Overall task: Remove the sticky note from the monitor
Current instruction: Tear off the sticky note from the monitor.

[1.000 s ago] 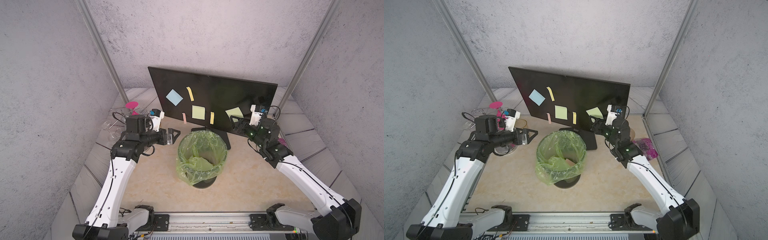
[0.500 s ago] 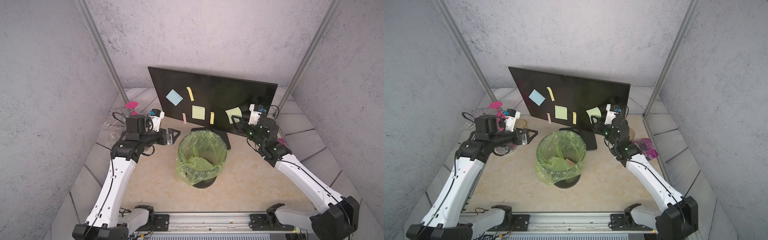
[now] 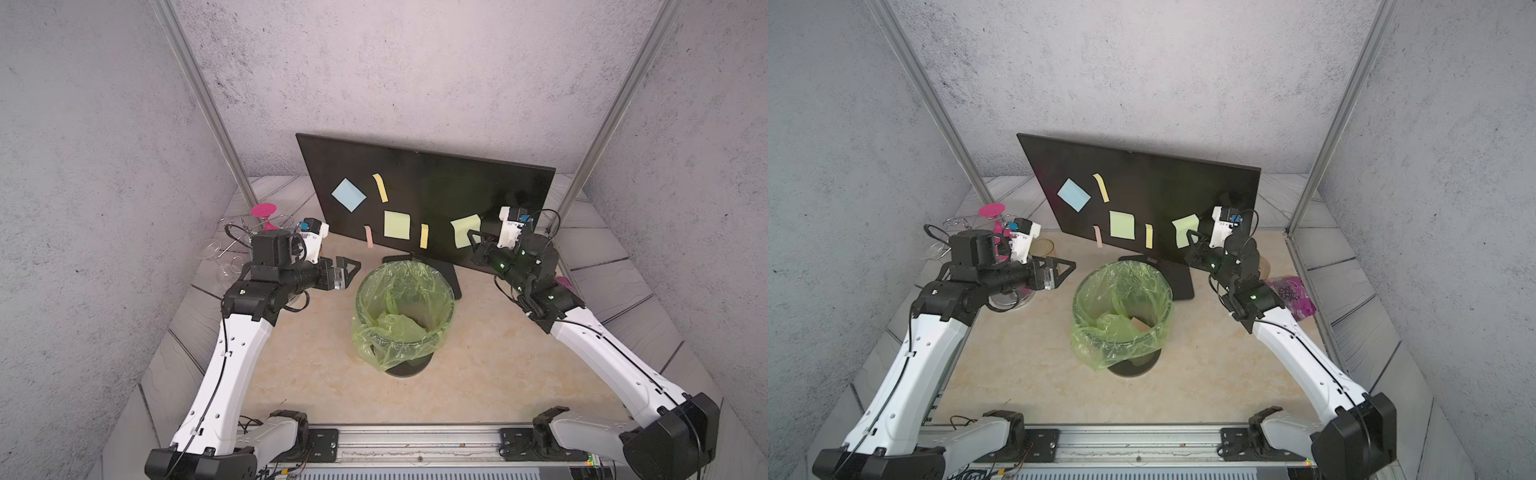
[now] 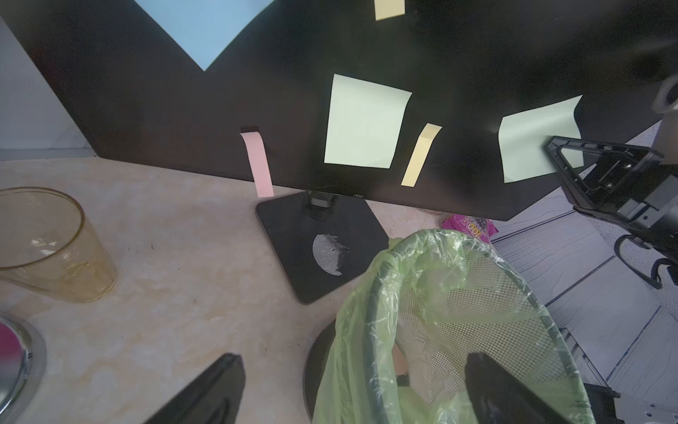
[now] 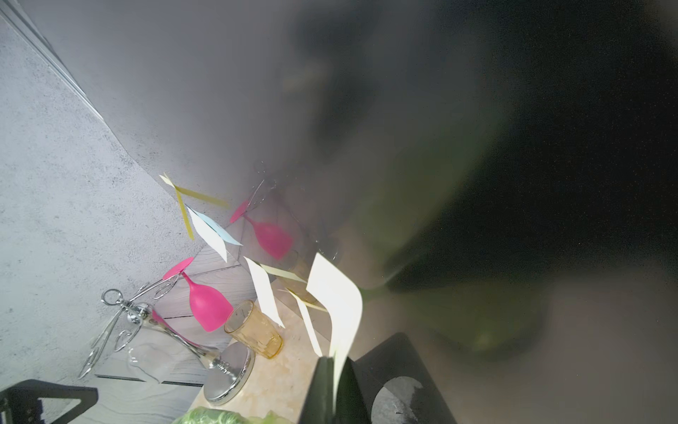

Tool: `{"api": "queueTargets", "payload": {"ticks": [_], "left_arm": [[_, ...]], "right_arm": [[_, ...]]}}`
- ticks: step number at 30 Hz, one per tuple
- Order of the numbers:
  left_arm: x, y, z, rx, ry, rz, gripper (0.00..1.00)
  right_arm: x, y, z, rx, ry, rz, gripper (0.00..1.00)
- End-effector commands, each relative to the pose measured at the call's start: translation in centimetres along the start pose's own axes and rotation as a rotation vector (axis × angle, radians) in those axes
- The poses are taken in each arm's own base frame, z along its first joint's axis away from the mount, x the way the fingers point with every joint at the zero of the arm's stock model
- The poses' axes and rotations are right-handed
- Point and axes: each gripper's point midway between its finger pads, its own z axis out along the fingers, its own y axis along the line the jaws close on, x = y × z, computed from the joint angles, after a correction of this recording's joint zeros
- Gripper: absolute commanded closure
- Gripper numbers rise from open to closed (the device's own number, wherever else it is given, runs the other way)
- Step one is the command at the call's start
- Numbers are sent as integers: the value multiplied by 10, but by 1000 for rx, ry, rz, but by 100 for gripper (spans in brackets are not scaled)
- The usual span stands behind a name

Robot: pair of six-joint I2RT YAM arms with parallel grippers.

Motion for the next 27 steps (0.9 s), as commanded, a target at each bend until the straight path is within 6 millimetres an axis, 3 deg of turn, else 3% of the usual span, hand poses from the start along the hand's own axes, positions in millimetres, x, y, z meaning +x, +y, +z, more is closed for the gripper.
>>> {"api": "queueTargets", "payload": {"ticks": [1,8,15,20,27], "left_arm": [[2,0,-1,7,5,14,0],[1,0,-1,4,3,14,0],[-1,-1,-2,7,2,16,0],[-6,-3,-2,16,-6,13,0],[-11,-4,2,34,-11,-3,0]], "right_arm": [[-11,2,-1,0,-18,-5,100],[-12,19,-11,-73,0,-47,100],[-13,68,-43,-233,1,-206,100],[12,111,-65,-380,94,-342,100],[73,154,-80,-566,304,-498,100]]}}
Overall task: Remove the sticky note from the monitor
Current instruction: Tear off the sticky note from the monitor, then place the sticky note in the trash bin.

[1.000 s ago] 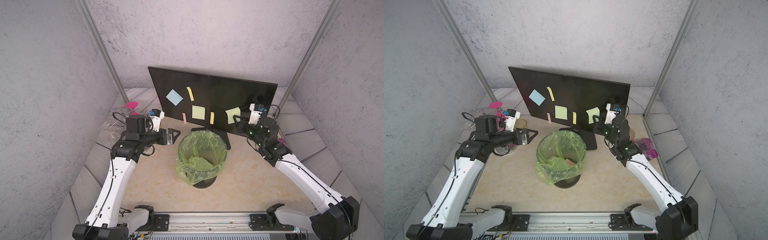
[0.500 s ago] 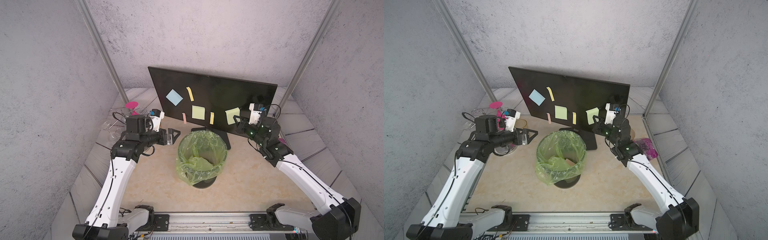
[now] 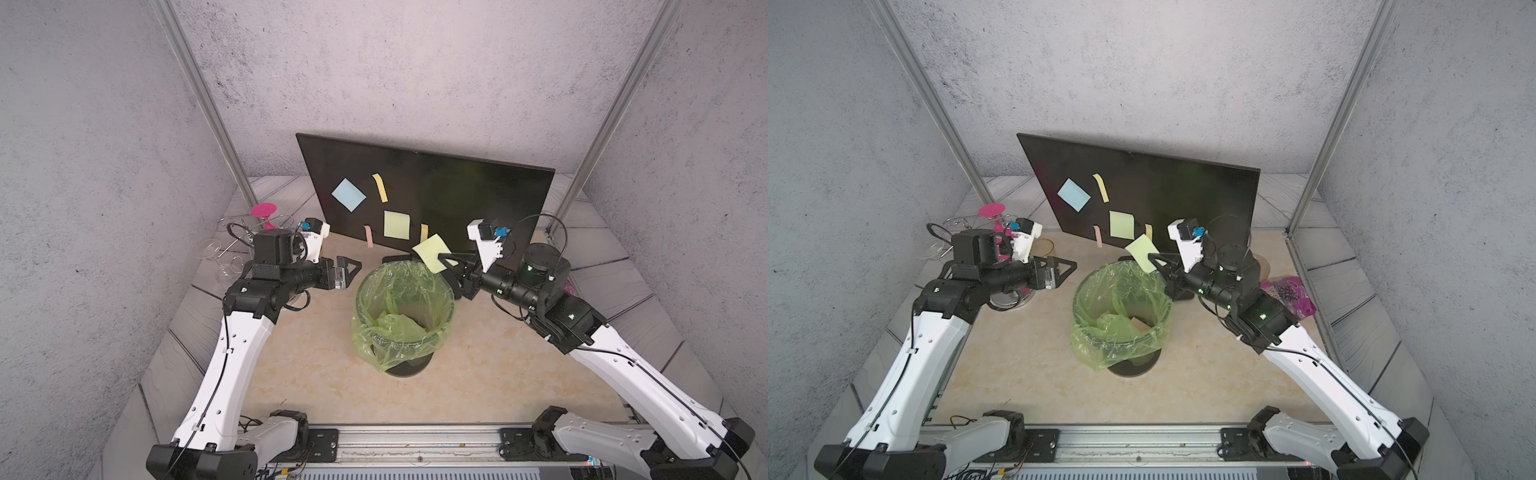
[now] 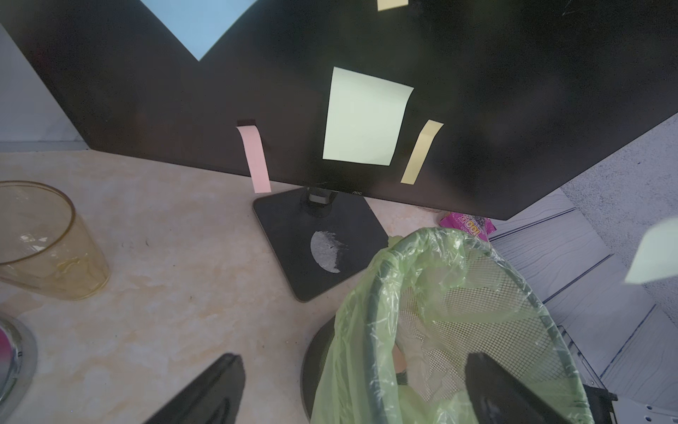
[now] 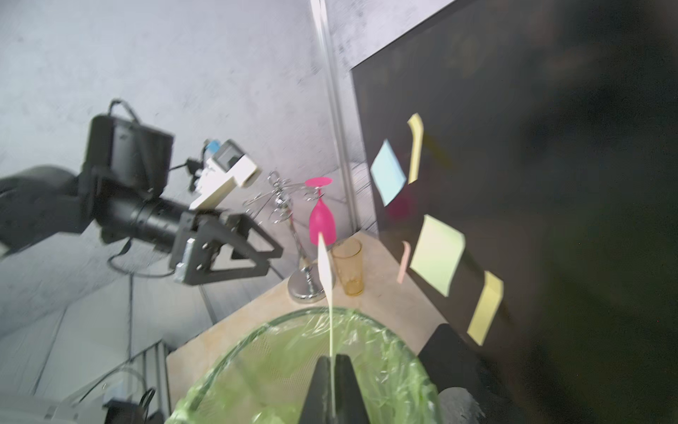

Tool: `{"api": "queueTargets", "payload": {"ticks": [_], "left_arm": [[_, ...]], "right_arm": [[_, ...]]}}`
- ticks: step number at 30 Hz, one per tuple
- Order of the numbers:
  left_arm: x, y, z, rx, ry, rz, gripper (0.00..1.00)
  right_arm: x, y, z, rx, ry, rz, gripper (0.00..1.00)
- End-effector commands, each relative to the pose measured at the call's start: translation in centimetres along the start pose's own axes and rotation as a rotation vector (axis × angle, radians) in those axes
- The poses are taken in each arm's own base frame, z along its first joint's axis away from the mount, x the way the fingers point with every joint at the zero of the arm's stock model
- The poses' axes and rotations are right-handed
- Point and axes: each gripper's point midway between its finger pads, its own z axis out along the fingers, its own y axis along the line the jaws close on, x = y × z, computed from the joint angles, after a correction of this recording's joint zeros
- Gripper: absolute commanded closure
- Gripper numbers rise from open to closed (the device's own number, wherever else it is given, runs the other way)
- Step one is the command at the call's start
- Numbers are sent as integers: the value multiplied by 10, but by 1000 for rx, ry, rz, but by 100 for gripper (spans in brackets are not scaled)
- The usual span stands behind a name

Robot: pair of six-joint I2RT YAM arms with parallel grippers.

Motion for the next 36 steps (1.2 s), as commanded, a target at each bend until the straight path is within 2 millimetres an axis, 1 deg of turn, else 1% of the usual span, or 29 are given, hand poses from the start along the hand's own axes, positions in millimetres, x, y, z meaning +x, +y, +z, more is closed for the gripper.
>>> {"api": "queueTargets", "payload": {"ticks": [1,2,3,4,8,10,13,16,19,20,22,23,24,28,36], "left_arm": [[-14,-6,-3,26,-30,11,0],[-15,-6,-3,27,-31,10,0],[-15,-7,-3,29,-32,10,0],[-16,-7,-3,30,-35,9,0],[-18,-6,1,41,-35,1,0],[-19,-7,3,47,-35,-4,0],[-20,-6,4,49,-41,-5,0],[-21,-4,7,50,-42,-14,0],[-20,-4,9,53,-41,-20,0],[-21,-3,9,52,-43,-21,0],[-21,-3,10,52,-46,-20,0],[-22,-3,10,53,-49,-19,0],[-23,-2,11,54,-52,-20,0],[-26,-2,14,65,-59,-18,0],[-30,3,29,93,-65,-33,0]], "right_arm": [[36,21,10,-92,153,-79,100],[42,23,14,-100,177,-83,98],[48,23,18,-97,193,-81,94],[52,24,21,-97,199,-82,93],[62,30,36,-109,224,-90,91],[66,29,42,-98,238,-95,91],[62,23,46,-58,221,-91,88],[52,13,48,-1,192,-94,75],[40,7,45,46,159,-88,67],[35,5,43,63,144,-90,65],[27,3,38,84,123,-102,57],[24,1,35,92,122,-109,49],[22,-1,32,102,124,-108,45],[17,-11,14,144,133,-113,33],[16,-42,-34,257,145,-68,15]]}}
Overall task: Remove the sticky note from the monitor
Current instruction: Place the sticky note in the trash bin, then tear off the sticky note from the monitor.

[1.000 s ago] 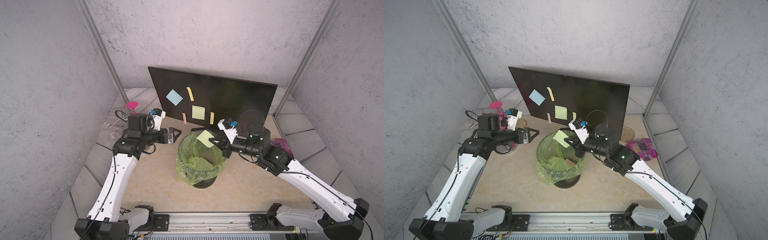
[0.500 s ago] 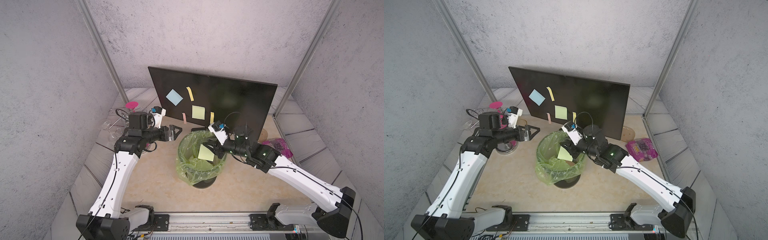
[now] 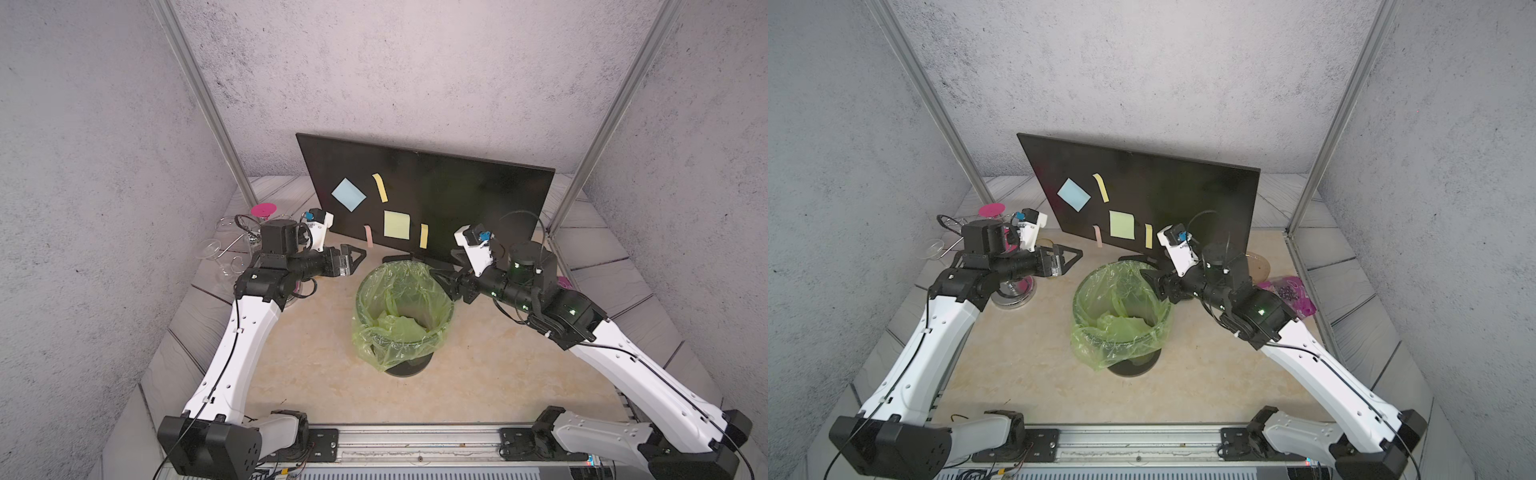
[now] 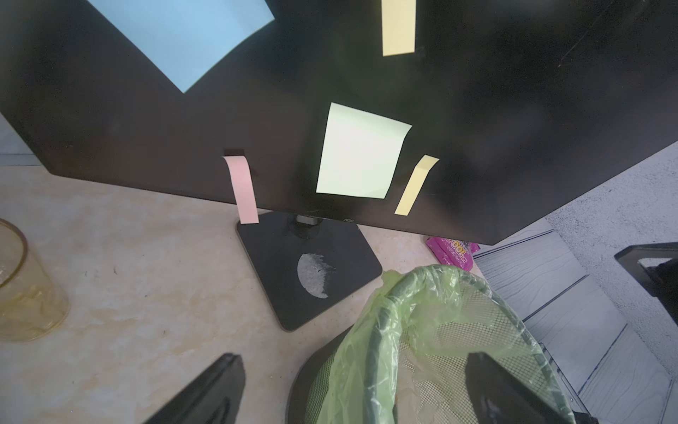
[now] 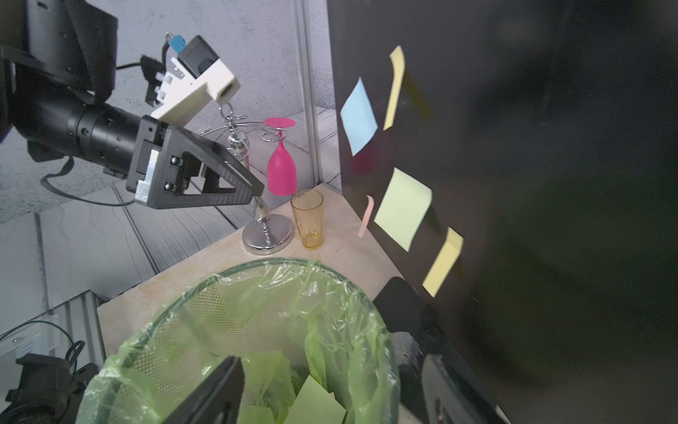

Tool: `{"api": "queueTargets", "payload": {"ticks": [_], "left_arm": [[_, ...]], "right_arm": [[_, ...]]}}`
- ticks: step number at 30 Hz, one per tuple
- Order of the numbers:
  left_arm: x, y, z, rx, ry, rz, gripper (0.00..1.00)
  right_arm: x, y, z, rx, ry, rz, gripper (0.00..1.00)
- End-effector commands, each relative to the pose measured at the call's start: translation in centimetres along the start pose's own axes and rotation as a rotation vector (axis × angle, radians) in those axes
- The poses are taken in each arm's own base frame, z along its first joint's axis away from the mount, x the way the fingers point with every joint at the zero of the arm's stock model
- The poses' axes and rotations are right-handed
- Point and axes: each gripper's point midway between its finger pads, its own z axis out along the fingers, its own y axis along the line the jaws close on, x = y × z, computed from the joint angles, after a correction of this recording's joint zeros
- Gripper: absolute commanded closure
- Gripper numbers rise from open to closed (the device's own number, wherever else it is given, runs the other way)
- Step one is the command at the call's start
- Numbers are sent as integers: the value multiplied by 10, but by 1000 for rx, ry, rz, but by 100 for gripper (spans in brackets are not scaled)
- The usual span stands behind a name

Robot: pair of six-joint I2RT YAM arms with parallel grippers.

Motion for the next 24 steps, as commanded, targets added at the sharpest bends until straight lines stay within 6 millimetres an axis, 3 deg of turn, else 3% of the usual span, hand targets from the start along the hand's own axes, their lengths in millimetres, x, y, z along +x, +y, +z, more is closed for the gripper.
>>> {"api": "queueTargets", "payload": {"ticks": [1,9,24], "left_arm": [[-8,-1,5,34,-26,3,0],[-10,0,14,55,-35,-1,0],[-11,-1,36,85,-17,-5,0]], "right_arm": [[6,-16,-21,52,13,35,13],[19,-39,-41,94,-27,121,2],[23,-31,-21,3,-29,179,1]]}}
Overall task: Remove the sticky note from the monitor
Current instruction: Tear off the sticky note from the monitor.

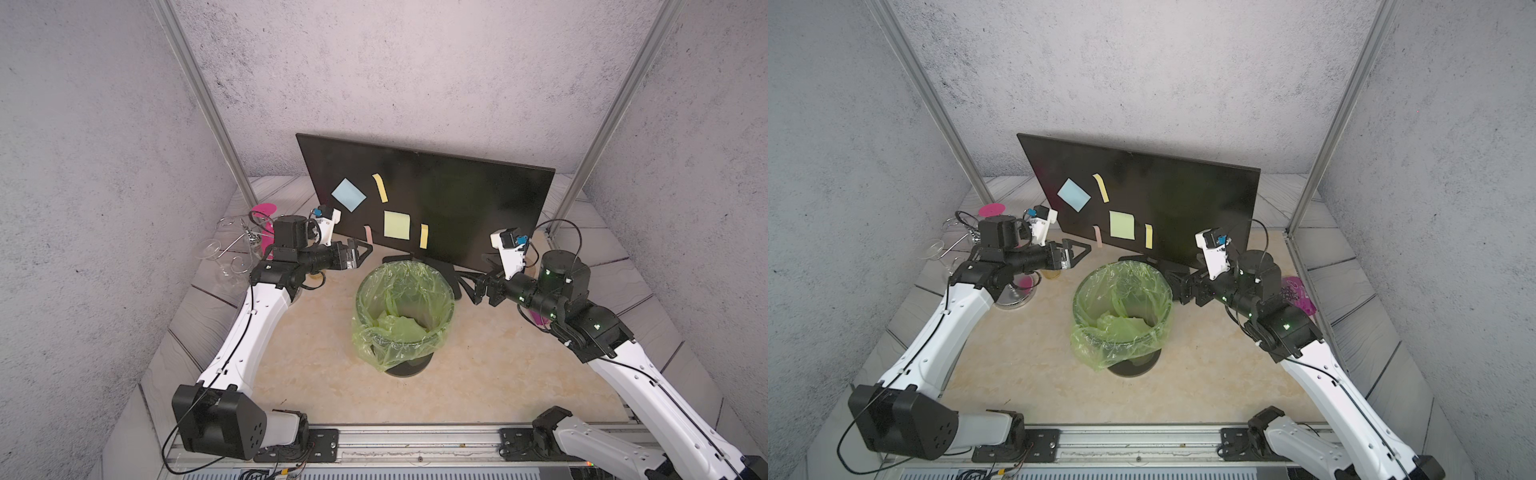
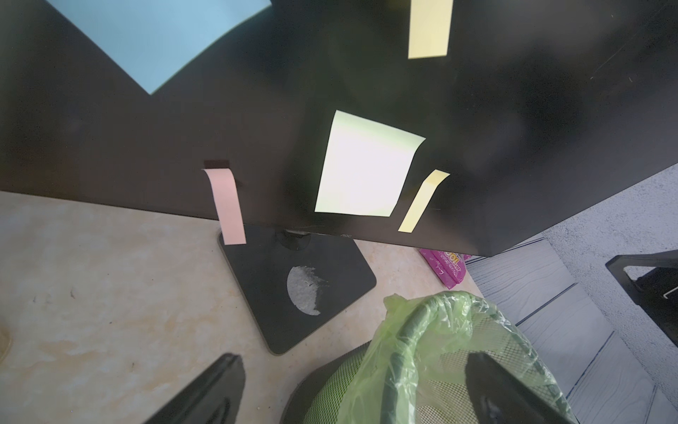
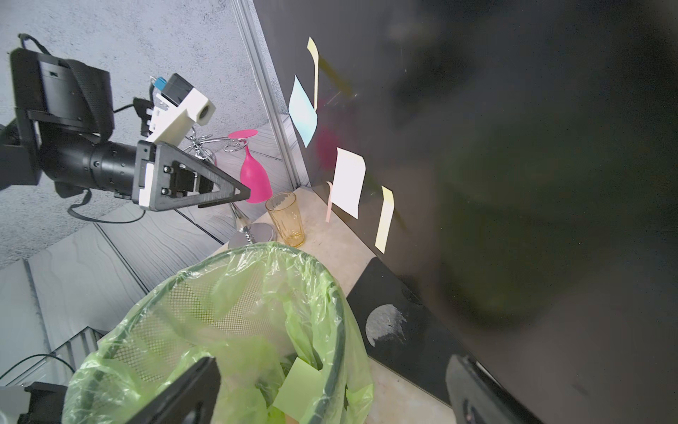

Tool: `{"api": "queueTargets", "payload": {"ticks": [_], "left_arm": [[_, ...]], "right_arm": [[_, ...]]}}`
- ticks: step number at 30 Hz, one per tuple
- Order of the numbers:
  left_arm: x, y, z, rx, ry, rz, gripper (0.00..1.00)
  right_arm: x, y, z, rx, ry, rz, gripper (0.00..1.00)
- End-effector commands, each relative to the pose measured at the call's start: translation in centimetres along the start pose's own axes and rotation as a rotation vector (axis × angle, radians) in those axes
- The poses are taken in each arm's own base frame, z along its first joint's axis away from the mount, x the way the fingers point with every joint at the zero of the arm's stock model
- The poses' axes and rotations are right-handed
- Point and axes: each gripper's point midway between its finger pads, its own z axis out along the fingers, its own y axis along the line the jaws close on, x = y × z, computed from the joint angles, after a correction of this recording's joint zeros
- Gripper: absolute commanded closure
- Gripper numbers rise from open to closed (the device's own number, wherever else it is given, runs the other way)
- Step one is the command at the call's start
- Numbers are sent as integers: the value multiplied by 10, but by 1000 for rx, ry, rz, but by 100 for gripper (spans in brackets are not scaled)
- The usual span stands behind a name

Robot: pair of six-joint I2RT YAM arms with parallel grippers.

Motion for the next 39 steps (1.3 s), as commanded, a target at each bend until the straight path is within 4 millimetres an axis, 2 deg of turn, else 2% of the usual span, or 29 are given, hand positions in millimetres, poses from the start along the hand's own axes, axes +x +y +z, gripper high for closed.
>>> {"api": "queueTargets", "payload": {"ticks": [1,6,13,23,32,39], "left_arm": [[-9,-9,6,38,-23,24,0],[-20,-6,22,67,-43,27,1],[-31,-5,52,122,-61,46,9],[-49,-8,80,198,-135,60,18],[-38,5,109,213,-94,47,27],[-38,7,121,260,-104,30,42]], "right_arm": [[0,4,5,-37,-2,20,1],[-3,6,7,-50,-11,26,1],[-4,8,7,-63,-15,26,1],[-2,10,6,-70,-17,22,1],[0,11,8,-80,-10,18,1],[3,10,11,-84,-2,21,1]]}}
